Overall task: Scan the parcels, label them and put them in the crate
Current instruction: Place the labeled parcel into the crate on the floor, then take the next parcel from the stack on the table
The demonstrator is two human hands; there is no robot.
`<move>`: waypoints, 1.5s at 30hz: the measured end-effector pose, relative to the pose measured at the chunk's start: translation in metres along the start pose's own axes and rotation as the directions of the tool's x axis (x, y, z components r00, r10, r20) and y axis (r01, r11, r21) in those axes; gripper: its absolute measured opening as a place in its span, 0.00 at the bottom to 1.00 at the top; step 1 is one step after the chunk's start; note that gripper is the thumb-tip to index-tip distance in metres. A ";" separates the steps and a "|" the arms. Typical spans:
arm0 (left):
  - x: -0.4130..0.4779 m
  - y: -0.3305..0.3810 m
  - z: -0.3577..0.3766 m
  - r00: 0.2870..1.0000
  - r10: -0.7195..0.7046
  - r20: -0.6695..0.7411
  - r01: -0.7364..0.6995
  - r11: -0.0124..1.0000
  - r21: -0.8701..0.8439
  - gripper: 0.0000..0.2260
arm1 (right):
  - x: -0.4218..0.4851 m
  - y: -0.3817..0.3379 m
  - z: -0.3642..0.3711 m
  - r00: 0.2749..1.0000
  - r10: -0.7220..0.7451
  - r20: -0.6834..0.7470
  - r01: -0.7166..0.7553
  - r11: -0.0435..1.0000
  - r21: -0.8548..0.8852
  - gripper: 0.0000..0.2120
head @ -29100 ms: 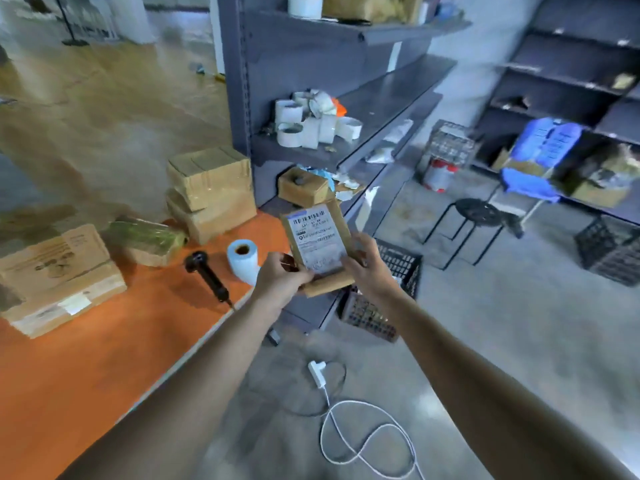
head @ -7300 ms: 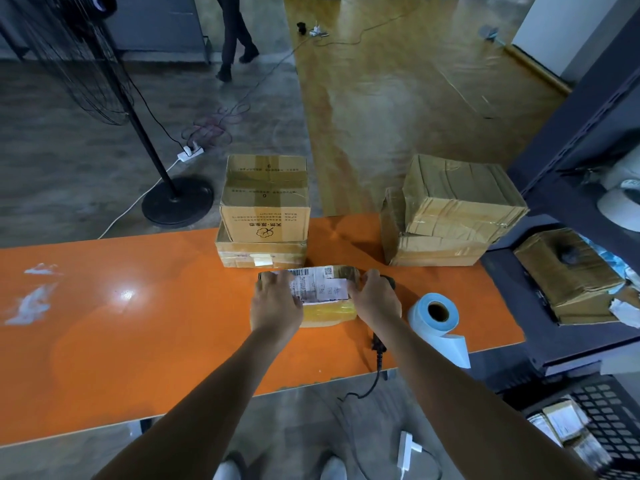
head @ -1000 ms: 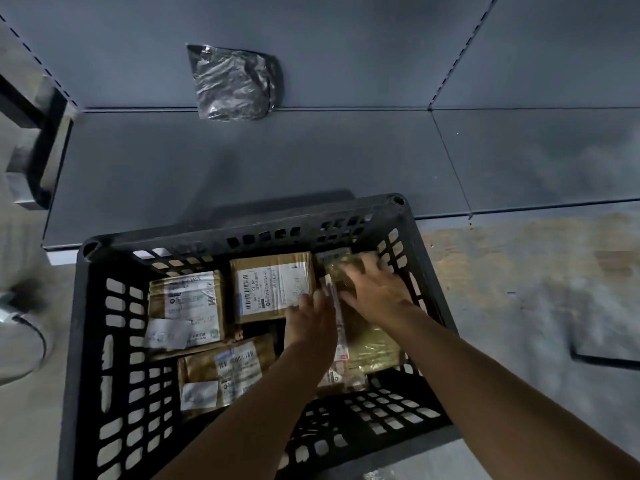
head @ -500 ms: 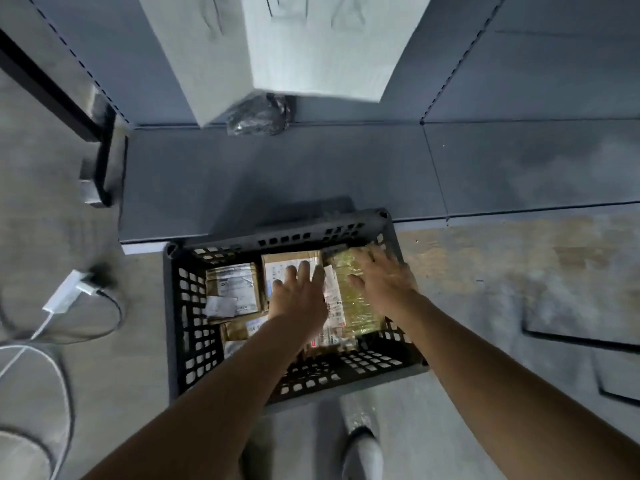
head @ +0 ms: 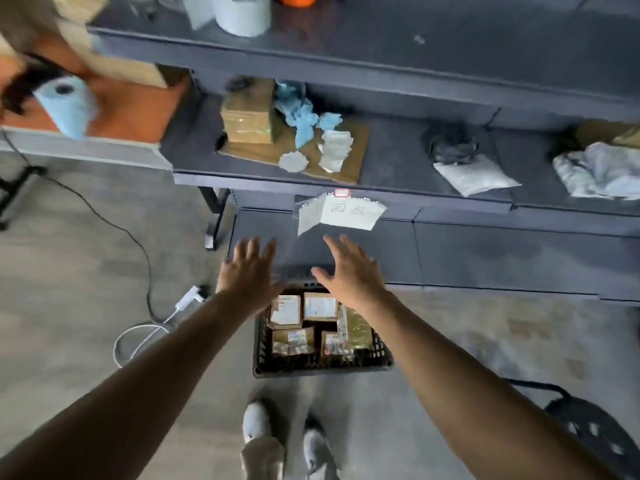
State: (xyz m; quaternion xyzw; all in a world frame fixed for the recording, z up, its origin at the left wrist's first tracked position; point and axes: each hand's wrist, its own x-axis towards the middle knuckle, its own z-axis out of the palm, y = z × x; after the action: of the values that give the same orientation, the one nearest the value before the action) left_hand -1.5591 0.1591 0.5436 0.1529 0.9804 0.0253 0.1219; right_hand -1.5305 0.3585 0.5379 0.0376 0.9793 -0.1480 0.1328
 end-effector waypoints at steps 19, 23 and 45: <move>-0.173 -0.202 -0.146 0.819 -0.456 -0.350 0.429 0.890 -0.155 0.37 | -0.012 -0.290 -0.096 0.873 -0.481 -0.079 0.480 0.877 -0.027 0.34; -0.192 -0.286 -0.151 0.799 -0.481 -0.362 0.456 0.876 -0.156 0.36 | -0.003 -0.377 -0.071 0.855 -0.513 -0.081 0.511 0.859 -0.041 0.33; -0.126 -0.678 -0.233 0.848 -0.391 -0.358 0.331 0.918 -0.217 0.34 | 0.147 -0.750 -0.010 0.899 -0.365 -0.241 0.393 0.916 0.081 0.31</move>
State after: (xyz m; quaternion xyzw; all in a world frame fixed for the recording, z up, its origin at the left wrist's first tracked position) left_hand -1.6988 -0.5275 0.7397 -0.0522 0.9911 0.1044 -0.0643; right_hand -1.7594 -0.3486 0.7174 -0.1294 0.9649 -0.2284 -0.0108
